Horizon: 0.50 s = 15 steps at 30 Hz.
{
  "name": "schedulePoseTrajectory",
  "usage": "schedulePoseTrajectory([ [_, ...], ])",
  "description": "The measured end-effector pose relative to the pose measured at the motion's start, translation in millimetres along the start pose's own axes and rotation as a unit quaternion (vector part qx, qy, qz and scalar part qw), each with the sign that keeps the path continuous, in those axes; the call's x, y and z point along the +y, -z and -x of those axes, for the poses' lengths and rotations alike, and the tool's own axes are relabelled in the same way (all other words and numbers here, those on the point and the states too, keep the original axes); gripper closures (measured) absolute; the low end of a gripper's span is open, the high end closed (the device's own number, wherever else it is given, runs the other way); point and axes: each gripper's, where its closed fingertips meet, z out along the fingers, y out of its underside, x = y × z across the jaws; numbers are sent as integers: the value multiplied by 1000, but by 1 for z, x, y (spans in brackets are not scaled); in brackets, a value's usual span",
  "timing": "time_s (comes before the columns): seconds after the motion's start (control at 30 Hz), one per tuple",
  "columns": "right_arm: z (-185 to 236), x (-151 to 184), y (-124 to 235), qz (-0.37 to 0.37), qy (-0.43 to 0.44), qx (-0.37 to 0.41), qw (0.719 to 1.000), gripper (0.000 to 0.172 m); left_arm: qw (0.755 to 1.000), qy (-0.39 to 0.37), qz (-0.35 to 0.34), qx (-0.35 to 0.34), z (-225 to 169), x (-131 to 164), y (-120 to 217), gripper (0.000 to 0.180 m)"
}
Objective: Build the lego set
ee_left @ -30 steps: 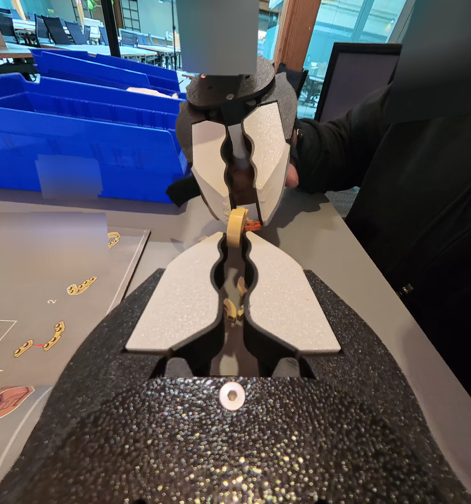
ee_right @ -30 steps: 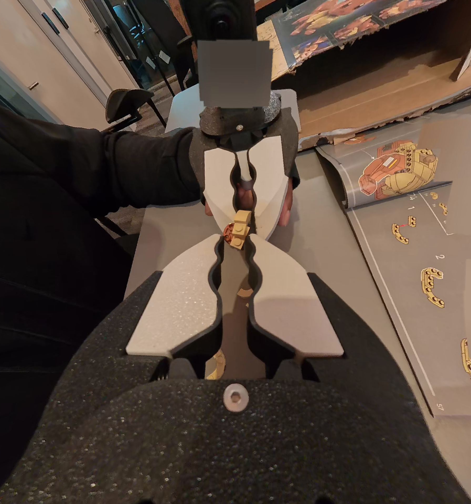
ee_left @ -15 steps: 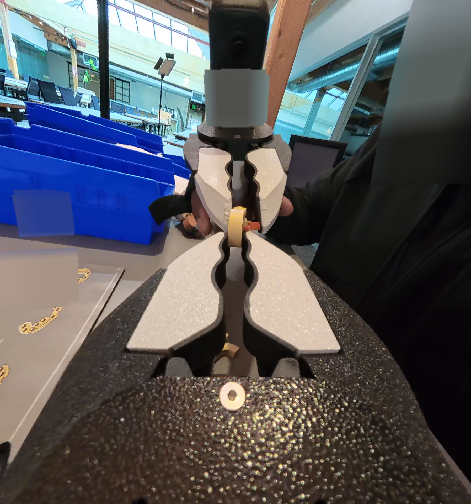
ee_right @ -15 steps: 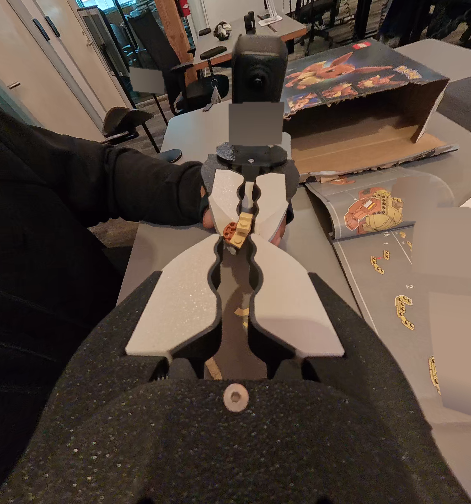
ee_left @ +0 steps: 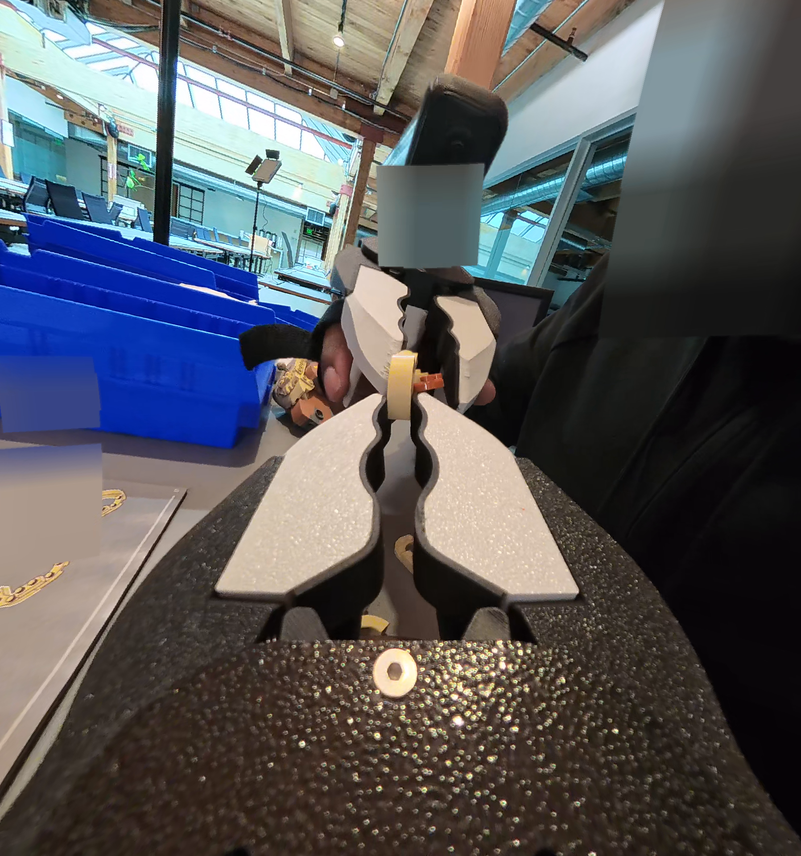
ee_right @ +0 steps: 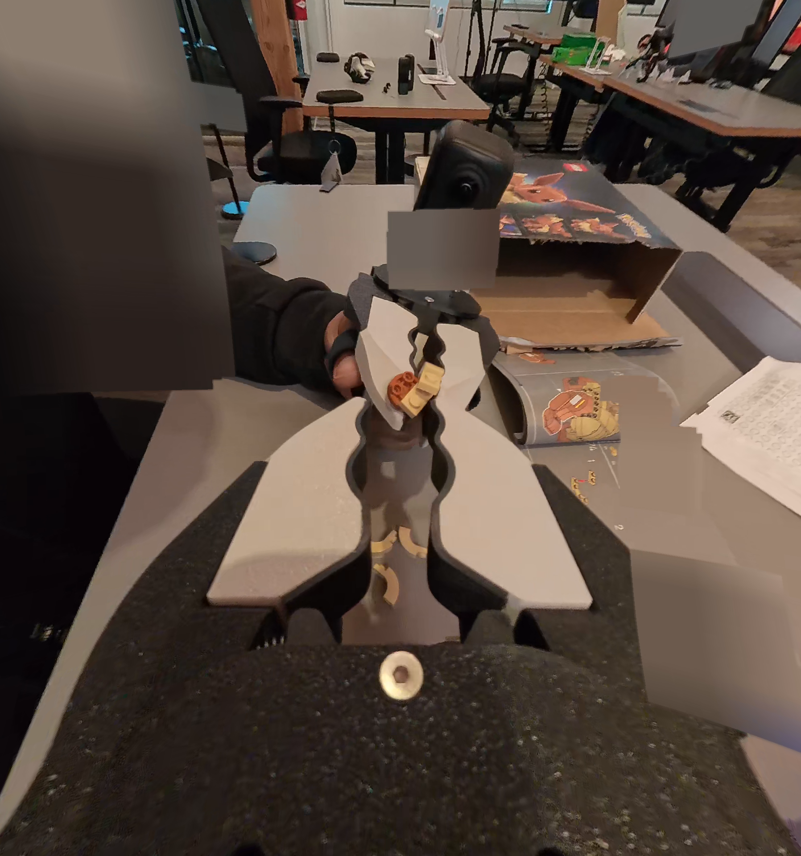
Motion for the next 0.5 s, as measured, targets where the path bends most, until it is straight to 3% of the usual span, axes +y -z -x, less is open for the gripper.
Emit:
schedulePoseTrajectory([
  [0.5,0,-4,2,-11,97,47,994,148,1000,-19,-12,16,-8,-5,-1,173],
])
